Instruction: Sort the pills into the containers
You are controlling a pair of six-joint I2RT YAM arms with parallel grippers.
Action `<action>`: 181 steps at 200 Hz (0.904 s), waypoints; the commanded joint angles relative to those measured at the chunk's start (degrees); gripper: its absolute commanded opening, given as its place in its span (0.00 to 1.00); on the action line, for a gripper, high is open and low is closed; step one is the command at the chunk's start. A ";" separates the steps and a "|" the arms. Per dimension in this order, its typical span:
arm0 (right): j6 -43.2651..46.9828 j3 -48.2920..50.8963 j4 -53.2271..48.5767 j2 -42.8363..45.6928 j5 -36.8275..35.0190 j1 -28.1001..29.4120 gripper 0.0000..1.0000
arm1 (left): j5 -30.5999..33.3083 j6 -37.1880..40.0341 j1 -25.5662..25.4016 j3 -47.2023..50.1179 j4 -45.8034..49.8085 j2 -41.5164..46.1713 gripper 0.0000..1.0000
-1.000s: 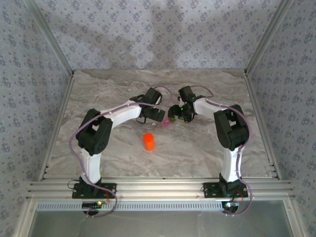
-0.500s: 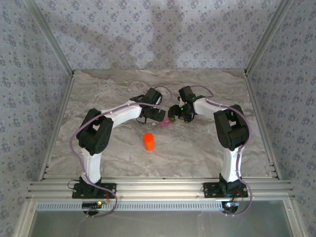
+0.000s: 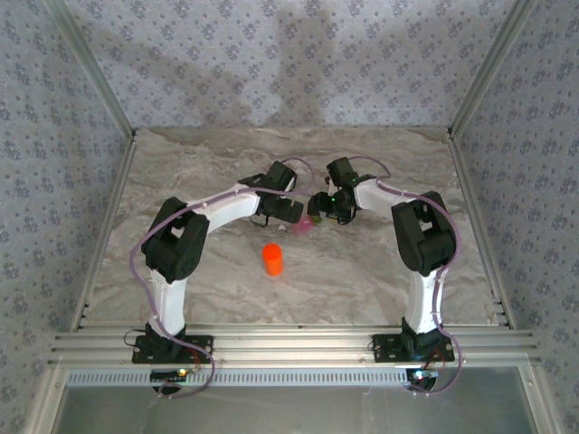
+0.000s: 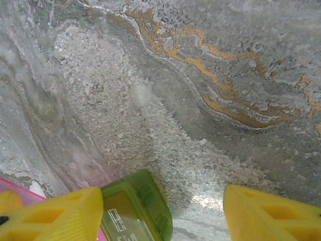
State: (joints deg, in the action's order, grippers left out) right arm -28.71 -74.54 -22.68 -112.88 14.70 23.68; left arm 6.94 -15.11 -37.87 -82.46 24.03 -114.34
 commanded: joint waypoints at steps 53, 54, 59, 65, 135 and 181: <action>0.08 -1.48 -6.09 0.93 -0.46 1.41 0.70 | -3.95 -1.91 1.94 -9.82 1.80 6.57 1.00; 0.07 -1.48 -6.12 1.01 -0.42 1.39 0.70 | -3.95 -1.97 2.02 -9.83 1.80 6.71 1.00; -0.03 -1.33 -6.17 1.47 -0.36 1.33 0.70 | -3.99 -2.23 2.22 -9.88 1.76 7.50 1.00; -0.18 -1.29 -6.29 2.05 -0.28 1.26 0.70 | -4.15 -2.52 2.66 -9.77 1.65 8.52 1.00; -2.95 1.00 0.62 3.69 2.91 -0.15 0.69 | 0.53 -11.04 8.44 3.89 -4.93 25.19 1.00; -5.00 0.28 2.65 0.86 4.88 0.31 0.69 | 3.10 -18.89 12.94 15.97 -10.12 33.66 1.00</action>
State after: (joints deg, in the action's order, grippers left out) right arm -31.75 -74.08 -21.41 -110.39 17.80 23.77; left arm 8.27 -27.62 -26.98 -71.57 17.76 -83.92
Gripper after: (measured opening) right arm 0.688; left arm 0.997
